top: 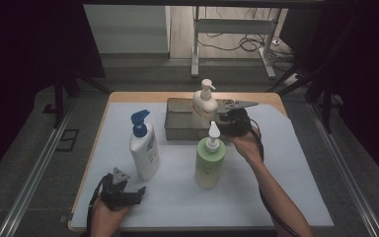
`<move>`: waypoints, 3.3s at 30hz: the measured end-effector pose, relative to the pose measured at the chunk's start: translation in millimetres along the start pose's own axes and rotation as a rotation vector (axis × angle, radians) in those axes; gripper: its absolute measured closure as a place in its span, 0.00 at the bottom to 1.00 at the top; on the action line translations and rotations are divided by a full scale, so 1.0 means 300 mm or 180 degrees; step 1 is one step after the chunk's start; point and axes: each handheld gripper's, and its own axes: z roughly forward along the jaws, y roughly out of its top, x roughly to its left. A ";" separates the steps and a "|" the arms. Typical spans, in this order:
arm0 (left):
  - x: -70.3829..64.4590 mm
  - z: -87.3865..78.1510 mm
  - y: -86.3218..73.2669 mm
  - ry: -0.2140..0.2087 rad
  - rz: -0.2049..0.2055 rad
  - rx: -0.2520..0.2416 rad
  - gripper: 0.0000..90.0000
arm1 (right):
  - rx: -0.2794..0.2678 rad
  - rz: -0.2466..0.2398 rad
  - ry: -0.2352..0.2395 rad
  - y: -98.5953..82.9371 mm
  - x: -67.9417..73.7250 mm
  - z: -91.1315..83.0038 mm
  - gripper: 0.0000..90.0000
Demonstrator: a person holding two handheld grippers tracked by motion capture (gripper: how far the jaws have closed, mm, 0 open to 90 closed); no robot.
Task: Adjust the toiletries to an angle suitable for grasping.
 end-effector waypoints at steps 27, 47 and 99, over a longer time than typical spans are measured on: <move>0.000 0.000 0.000 -0.0002 0.0000 0.0001 0.12 | 0.0206 0.0255 -0.0403 -0.028 -0.087 0.089 0.97; 0.001 0.000 0.000 -0.0003 -0.0001 0.0002 0.12 | 0.0297 0.0314 -0.0270 -0.018 -0.079 0.167 0.98; 0.001 0.000 0.000 -0.0007 -0.0001 0.0001 0.12 | 0.0434 0.0189 0.0079 0.063 -0.001 0.306 0.99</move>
